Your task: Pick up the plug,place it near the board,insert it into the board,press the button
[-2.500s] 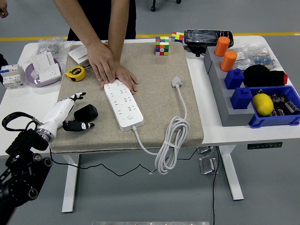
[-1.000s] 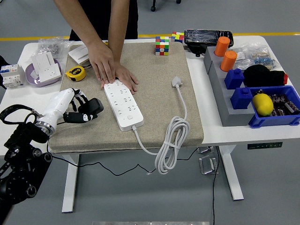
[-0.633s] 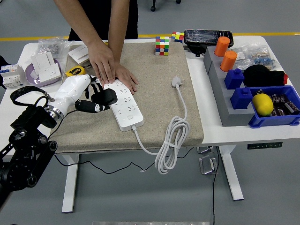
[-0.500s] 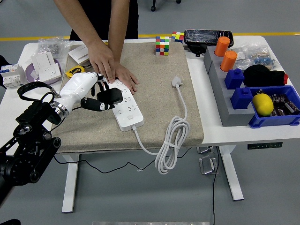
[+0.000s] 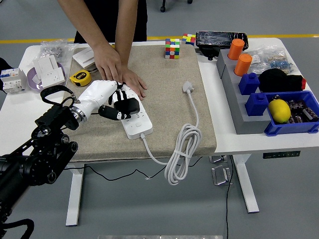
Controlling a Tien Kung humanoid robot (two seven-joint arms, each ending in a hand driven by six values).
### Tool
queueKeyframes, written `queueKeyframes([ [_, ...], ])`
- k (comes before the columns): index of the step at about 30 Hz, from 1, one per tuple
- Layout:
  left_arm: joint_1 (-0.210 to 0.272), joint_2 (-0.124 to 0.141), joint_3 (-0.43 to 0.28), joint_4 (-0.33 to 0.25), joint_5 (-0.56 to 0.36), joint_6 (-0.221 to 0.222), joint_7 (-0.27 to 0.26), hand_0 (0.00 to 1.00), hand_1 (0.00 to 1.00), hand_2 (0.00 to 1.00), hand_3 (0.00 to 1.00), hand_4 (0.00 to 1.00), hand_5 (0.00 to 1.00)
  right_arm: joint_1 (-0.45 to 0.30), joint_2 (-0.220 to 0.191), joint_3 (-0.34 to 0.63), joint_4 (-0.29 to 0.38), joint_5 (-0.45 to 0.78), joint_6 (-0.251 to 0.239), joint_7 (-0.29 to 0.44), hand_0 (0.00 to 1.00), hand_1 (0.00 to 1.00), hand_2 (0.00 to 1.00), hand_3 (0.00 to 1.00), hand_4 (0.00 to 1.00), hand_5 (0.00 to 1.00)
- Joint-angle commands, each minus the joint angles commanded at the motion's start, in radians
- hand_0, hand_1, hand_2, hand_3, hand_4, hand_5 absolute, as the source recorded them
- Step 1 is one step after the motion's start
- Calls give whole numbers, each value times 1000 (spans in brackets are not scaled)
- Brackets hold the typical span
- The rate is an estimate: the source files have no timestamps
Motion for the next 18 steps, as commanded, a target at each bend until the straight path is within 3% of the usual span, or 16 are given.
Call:
queueKeyframes([
  [6, -18, -9, -24, 65, 0, 18, -7, 459, 277, 241, 281, 540, 98, 2, 0, 0, 0, 0, -1, 0, 821, 794, 752, 760, 998, 998],
  [18, -21, -3, -41, 94, 0, 12, -7, 454, 286, 244, 284, 536, 102, 1, 0, -1, 0, 1, -1, 0, 820, 794, 753, 761, 998, 998],
])
